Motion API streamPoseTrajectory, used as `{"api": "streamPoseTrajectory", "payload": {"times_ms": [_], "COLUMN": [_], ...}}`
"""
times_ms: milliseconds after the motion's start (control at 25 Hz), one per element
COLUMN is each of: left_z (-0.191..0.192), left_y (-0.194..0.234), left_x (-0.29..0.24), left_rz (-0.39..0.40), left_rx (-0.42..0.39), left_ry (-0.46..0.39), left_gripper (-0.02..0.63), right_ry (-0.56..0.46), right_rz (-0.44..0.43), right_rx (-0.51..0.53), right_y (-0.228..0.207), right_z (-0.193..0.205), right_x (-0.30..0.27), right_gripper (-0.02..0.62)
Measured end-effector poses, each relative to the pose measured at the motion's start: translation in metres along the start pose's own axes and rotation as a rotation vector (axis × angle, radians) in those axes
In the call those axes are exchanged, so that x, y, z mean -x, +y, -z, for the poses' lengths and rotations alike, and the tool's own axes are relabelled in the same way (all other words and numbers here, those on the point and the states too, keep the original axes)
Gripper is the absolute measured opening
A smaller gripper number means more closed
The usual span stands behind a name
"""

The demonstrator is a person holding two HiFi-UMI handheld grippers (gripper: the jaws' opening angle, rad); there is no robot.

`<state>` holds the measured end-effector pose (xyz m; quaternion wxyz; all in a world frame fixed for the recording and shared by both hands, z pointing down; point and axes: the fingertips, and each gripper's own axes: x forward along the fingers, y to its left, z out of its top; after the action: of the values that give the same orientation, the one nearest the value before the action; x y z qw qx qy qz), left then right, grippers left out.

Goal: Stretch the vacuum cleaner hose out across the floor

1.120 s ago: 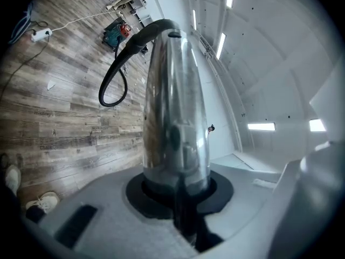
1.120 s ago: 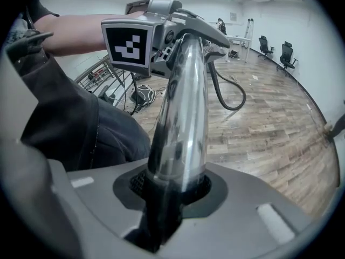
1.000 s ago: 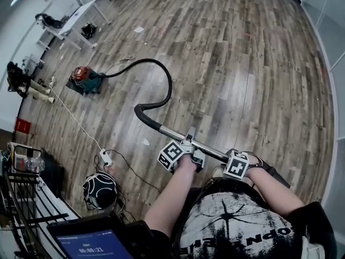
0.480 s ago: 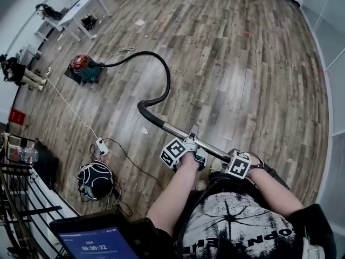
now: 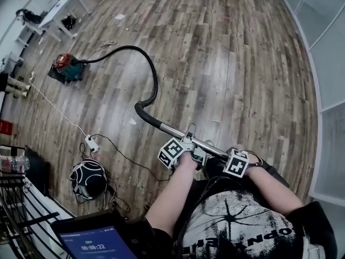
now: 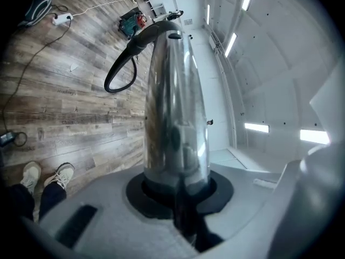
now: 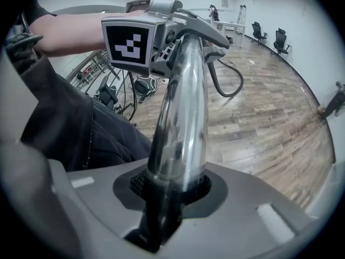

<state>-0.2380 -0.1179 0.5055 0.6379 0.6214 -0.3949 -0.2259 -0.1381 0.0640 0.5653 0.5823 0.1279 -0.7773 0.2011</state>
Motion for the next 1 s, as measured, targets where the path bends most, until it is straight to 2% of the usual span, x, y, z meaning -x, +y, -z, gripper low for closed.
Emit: {"api": "streamPoseTrajectory", "payload": {"times_ms": [320, 640, 1000], "left_z": [0.035, 0.07, 0.167], "left_y": [-0.012, -0.024, -0.039], "left_x": [0.002, 0.002, -0.025], "left_rz": [0.028, 0.015, -0.011], "left_rx": [0.003, -0.024, -0.051], "left_ry": [0.02, -0.047, -0.117], "left_gripper": [0.052, 0.052, 0.052], "right_ry": [0.009, -0.025, -0.056], "right_rz": [0.019, 0.003, -0.023], "right_rx": [-0.018, 0.054, 0.134], "right_y": [0.011, 0.004, -0.018], "right_z": [0.031, 0.07, 0.173], "right_x": [0.015, 0.027, 0.052], "right_gripper": [0.112, 0.114, 0.114]}}
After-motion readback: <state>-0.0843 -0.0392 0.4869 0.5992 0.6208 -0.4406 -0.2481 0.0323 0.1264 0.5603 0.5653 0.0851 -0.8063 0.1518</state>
